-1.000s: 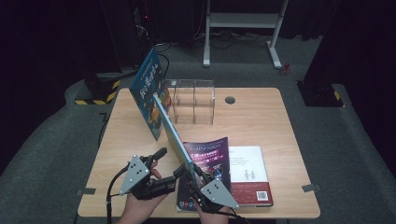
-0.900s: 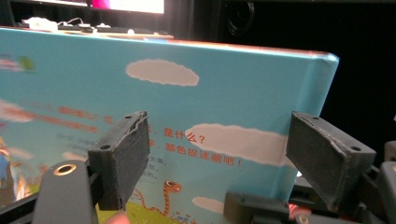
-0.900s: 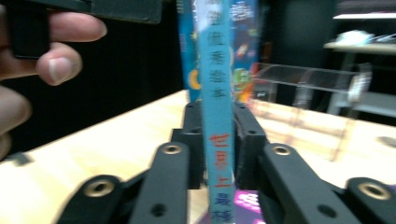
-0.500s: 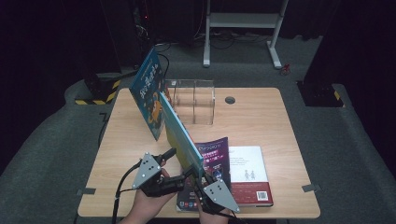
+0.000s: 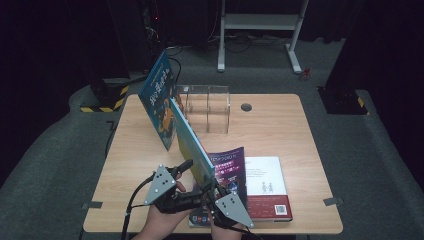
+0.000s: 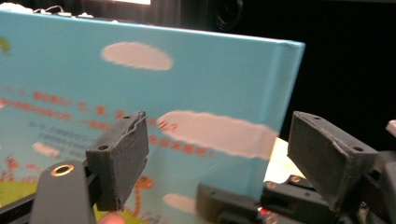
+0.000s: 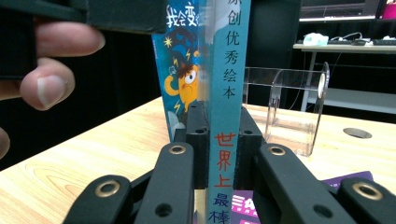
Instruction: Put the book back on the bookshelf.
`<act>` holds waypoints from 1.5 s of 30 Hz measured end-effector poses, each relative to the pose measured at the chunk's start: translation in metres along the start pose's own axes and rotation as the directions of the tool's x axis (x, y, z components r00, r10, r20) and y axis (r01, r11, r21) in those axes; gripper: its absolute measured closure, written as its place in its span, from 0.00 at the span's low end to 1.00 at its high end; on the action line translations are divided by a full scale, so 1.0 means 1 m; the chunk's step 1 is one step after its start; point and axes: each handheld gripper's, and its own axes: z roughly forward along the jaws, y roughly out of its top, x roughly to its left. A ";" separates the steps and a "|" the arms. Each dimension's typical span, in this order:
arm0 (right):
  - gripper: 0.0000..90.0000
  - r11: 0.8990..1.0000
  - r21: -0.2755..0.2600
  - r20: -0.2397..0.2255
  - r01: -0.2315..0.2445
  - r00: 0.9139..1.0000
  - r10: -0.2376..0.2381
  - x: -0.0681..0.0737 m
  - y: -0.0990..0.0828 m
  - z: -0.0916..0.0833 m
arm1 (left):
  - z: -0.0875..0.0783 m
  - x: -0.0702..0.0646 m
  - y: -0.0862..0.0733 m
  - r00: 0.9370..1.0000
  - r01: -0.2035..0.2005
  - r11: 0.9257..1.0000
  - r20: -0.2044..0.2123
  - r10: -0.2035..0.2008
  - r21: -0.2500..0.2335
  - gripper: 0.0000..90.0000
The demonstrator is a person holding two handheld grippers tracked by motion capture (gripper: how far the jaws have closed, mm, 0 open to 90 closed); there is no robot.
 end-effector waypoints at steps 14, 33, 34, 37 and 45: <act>0.89 1.000 0.006 -0.017 0.011 1.000 -0.011 0.001 0.000 -0.001 | 0.018 -0.016 -0.004 0.989 -0.027 0.999 -0.141 0.033 0.045 0.18; 0.84 1.000 0.004 -0.071 0.020 0.997 -0.020 0.004 -0.002 -0.004 | 0.003 -0.010 -0.008 0.989 -0.045 0.999 -0.136 0.048 0.025 0.33; 0.84 1.000 0.004 -0.073 0.021 0.997 -0.021 0.004 -0.002 -0.004 | 0.003 -0.010 -0.009 0.990 -0.045 0.999 -0.134 0.047 0.021 0.34; 0.83 1.000 0.007 -0.083 0.022 0.996 -0.022 0.004 -0.003 -0.004 | 0.001 -0.009 -0.009 0.990 -0.049 0.999 -0.129 0.051 0.018 0.36; 0.76 1.000 0.026 -0.119 0.012 0.993 -0.009 0.005 -0.005 -0.001 | -0.003 -0.007 -0.010 0.991 -0.046 0.999 -0.121 0.048 0.012 0.37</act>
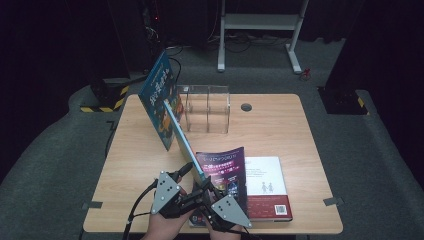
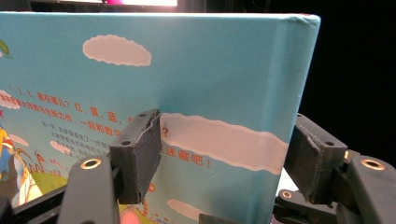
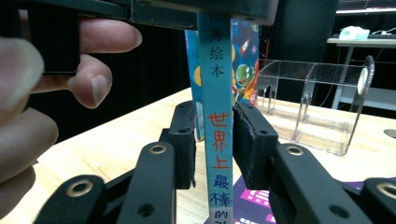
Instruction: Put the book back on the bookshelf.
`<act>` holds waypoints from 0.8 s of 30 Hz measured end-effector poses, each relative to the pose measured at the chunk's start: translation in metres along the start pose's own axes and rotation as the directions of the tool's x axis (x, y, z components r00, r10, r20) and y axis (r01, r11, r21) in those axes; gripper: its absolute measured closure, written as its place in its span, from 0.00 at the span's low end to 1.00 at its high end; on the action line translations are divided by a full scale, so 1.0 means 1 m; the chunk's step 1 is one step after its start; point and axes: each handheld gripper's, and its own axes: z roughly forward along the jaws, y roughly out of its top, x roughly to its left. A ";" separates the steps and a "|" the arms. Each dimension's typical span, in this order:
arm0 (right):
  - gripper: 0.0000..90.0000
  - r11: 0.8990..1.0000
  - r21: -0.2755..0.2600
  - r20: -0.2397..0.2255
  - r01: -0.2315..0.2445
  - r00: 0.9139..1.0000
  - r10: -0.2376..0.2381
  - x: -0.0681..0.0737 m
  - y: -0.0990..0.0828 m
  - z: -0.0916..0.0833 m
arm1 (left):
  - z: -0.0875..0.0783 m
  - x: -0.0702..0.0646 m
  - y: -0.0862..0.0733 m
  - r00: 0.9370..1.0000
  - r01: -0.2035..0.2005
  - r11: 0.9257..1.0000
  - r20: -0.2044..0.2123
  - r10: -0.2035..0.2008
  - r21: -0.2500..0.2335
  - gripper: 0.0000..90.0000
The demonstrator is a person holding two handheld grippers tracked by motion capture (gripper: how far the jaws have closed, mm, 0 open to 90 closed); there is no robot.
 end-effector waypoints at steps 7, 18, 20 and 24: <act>0.70 1.000 0.019 -0.024 -0.007 1.000 0.007 0.001 -0.001 0.000 | -0.003 0.001 -0.001 1.000 -0.001 1.000 0.009 0.001 -0.004 0.40; 0.71 0.999 0.035 -0.032 -0.006 0.999 0.007 0.000 -0.008 -0.002 | -0.008 0.003 -0.002 1.000 -0.007 1.000 0.012 0.007 -0.014 0.47; 0.74 0.999 0.040 -0.039 -0.004 0.999 0.005 0.000 -0.008 -0.002 | -0.009 0.003 -0.002 1.000 -0.009 1.000 0.012 0.009 -0.016 0.49; 0.78 0.999 0.040 -0.056 0.013 0.998 -0.011 0.003 -0.009 -0.001 | -0.013 0.004 -0.003 1.000 -0.005 1.000 0.006 0.005 -0.021 0.49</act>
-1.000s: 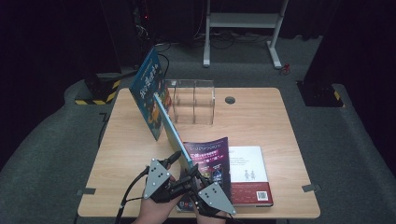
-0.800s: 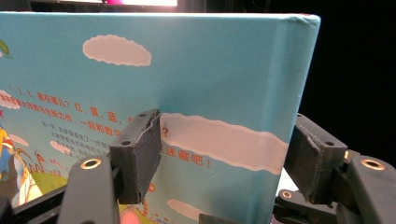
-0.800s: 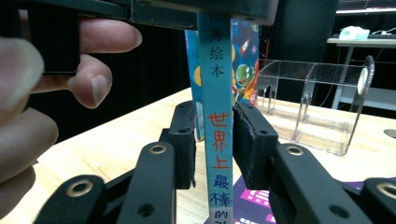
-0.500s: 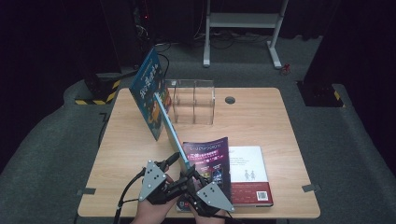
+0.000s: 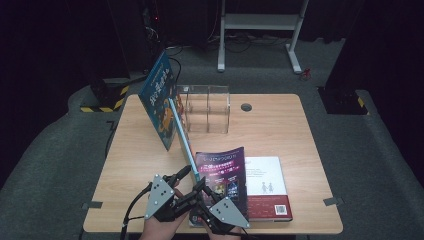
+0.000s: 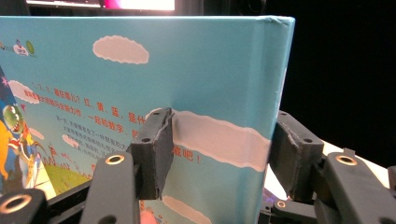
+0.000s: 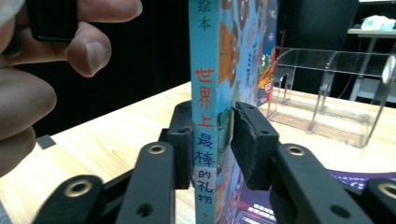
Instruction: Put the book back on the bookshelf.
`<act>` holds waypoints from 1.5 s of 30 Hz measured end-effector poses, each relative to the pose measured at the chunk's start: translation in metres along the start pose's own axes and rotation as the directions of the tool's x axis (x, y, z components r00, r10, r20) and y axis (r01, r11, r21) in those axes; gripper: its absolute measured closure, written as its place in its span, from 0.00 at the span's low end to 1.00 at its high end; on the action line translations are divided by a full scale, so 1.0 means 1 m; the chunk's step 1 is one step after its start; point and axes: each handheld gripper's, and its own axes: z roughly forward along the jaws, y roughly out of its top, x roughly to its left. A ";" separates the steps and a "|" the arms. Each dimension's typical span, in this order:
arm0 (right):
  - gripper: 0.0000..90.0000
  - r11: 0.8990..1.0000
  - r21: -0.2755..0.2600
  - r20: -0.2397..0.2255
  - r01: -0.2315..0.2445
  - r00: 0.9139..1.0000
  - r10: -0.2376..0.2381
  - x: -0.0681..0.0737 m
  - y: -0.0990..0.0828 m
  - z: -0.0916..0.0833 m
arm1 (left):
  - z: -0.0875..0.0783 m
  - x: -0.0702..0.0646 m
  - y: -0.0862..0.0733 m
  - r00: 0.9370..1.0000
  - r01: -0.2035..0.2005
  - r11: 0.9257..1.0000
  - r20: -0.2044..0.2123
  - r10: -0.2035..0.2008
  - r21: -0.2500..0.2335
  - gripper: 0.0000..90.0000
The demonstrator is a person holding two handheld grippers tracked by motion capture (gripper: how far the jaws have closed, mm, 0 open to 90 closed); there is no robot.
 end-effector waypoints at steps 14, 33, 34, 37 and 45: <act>0.64 1.000 0.018 -0.022 -0.024 0.999 0.024 0.003 0.001 0.006 | -0.011 0.005 -0.002 1.000 -0.019 1.000 -0.003 0.019 -0.005 0.54; 0.59 0.999 0.027 -0.050 -0.023 0.998 0.024 0.006 0.002 0.010 | -0.019 0.008 -0.004 0.999 -0.037 0.999 -0.005 0.037 -0.011 0.61; 0.59 0.999 0.028 -0.052 -0.019 0.998 0.020 0.006 0.002 0.010 | -0.019 0.009 -0.004 0.999 -0.041 0.999 -0.006 0.041 -0.010 0.62; 0.59 0.999 0.030 -0.061 -0.016 0.998 0.018 0.007 0.002 0.012 | -0.021 0.009 -0.004 0.999 -0.048 0.999 -0.010 0.048 -0.011 0.63; 0.57 0.999 0.044 -0.083 -0.022 0.996 0.025 0.010 0.002 0.016 | -0.027 0.012 -0.006 0.997 -0.072 0.997 -0.021 0.071 -0.017 0.67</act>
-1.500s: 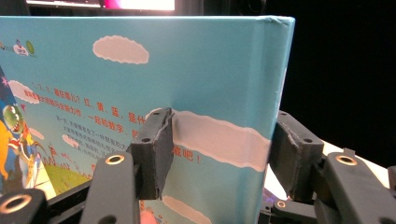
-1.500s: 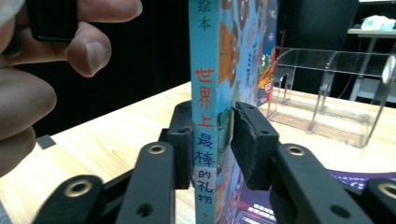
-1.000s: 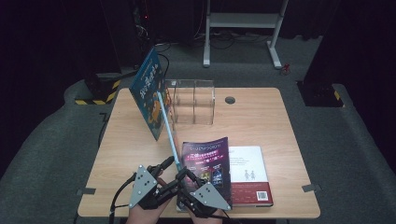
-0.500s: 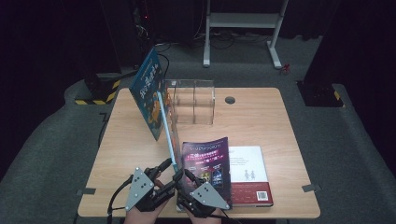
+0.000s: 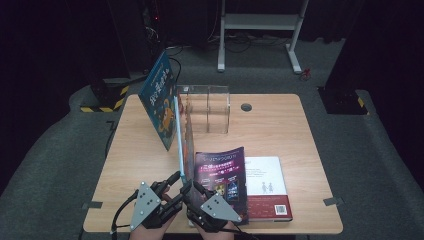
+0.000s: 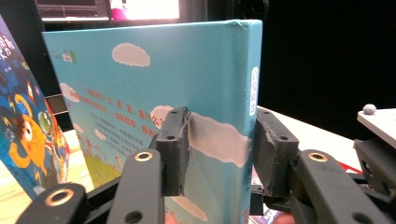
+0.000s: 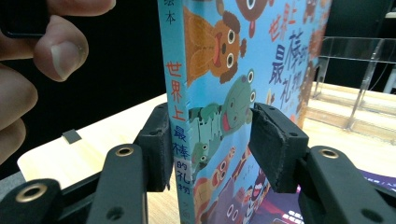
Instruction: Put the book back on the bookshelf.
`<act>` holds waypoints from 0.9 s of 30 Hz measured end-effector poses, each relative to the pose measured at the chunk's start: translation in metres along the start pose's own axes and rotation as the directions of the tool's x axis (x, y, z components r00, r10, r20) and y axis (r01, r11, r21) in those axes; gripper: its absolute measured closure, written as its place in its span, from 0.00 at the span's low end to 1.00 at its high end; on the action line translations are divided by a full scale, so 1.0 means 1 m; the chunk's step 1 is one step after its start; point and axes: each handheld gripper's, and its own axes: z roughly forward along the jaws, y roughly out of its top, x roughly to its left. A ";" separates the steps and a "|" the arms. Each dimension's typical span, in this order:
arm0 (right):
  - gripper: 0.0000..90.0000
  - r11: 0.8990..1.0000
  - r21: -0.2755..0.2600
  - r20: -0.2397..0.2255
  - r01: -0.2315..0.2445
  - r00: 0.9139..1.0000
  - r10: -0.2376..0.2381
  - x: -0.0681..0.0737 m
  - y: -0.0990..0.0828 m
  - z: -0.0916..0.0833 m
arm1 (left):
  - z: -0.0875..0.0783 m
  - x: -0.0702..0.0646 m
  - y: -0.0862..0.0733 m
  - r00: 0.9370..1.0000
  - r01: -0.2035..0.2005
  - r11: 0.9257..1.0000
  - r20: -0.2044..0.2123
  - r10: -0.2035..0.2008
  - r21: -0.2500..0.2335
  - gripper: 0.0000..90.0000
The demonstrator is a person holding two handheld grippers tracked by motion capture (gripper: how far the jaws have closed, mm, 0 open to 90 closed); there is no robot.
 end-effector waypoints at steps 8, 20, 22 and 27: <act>0.56 1.000 0.015 -0.017 -0.008 1.000 0.008 0.004 -0.001 0.008 | -0.005 0.000 -0.005 1.000 -0.006 1.000 -0.026 0.005 -0.010 0.72; 0.56 1.000 0.014 -0.029 0.000 1.000 0.000 0.004 -0.001 0.015 | -0.003 0.001 -0.007 0.998 -0.002 1.000 -0.069 0.000 -0.022 0.68; 0.56 1.000 0.014 -0.032 0.004 0.999 -0.003 0.005 -0.001 0.016 | -0.002 0.003 -0.007 0.998 0.007 1.000 -0.068 -0.008 -0.013 0.65; 0.55 1.000 0.013 -0.038 0.006 0.999 -0.005 0.006 -0.002 0.019 | 0.006 0.005 -0.008 0.995 0.030 1.000 -0.090 -0.029 0.000 0.54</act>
